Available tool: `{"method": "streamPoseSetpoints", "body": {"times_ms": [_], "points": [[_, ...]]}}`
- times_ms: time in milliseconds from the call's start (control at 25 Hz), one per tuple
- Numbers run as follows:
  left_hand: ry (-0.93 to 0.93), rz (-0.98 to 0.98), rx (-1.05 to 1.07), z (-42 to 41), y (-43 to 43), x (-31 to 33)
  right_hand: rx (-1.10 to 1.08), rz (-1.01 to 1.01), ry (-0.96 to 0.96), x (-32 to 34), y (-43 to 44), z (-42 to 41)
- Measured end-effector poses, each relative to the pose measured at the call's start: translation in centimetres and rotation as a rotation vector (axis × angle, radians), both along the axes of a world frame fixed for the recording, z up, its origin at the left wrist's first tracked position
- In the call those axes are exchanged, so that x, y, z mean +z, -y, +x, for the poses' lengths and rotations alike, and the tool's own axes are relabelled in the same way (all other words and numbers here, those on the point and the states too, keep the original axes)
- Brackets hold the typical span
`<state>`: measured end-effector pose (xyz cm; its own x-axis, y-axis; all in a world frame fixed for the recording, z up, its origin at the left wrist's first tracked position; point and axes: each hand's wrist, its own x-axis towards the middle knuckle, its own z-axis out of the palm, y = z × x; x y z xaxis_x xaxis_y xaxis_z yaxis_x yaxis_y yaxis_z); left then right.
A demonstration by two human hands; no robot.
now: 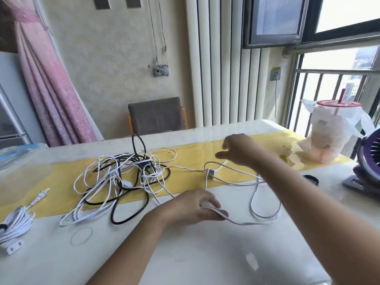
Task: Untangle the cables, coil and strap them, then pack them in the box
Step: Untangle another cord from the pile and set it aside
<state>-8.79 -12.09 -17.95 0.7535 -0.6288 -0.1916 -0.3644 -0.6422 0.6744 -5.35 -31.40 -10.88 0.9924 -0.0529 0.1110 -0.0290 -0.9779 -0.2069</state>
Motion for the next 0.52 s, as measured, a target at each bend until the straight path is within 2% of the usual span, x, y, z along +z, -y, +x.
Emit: {"method": "streamPoseSetpoints", "body": {"times_ms": [40, 160, 240, 280, 320, 360, 440, 480, 520], "points": [[-0.035, -0.024, -0.030, 0.0, -0.2, 0.1, 0.053, 0.030, -0.004, -1.3, -1.7, 1.4], [-0.134, 0.036, -0.226, 0.7, -1.7, 0.7, 0.130, -0.045, -0.201, -4.7, -3.8, 4.2], [-0.245, -0.089, -0.175, 1.0, -2.3, 1.2, 0.109, -0.047, -0.176, -4.4, -3.7, 4.3], [-0.289, -0.205, -0.063, 1.0, -2.2, 1.4, 0.134, 0.061, -0.137, -3.3, -3.7, 3.9], [-0.308, -0.289, 0.059, 1.2, -2.0, 1.5, 0.176, 0.278, -0.085, -1.9, -3.6, 3.4], [-0.309, -0.328, 0.159, 1.4, -1.6, 1.4, 0.215, 0.596, -0.016, -0.2, -3.2, 2.5], [-0.227, -0.242, 0.247, 1.5, -1.0, 1.1, 0.200, 1.194, 0.252, 3.1, -1.5, 0.2], [-0.158, -0.157, 0.261, 1.5, -0.8, 0.8, 0.134, 1.340, 0.422, 4.3, 0.3, -0.7], [-0.098, -0.091, 0.270, 1.3, -0.8, 0.7, 0.036, 1.339, 0.561, 5.0, 2.2, -1.6]]}}
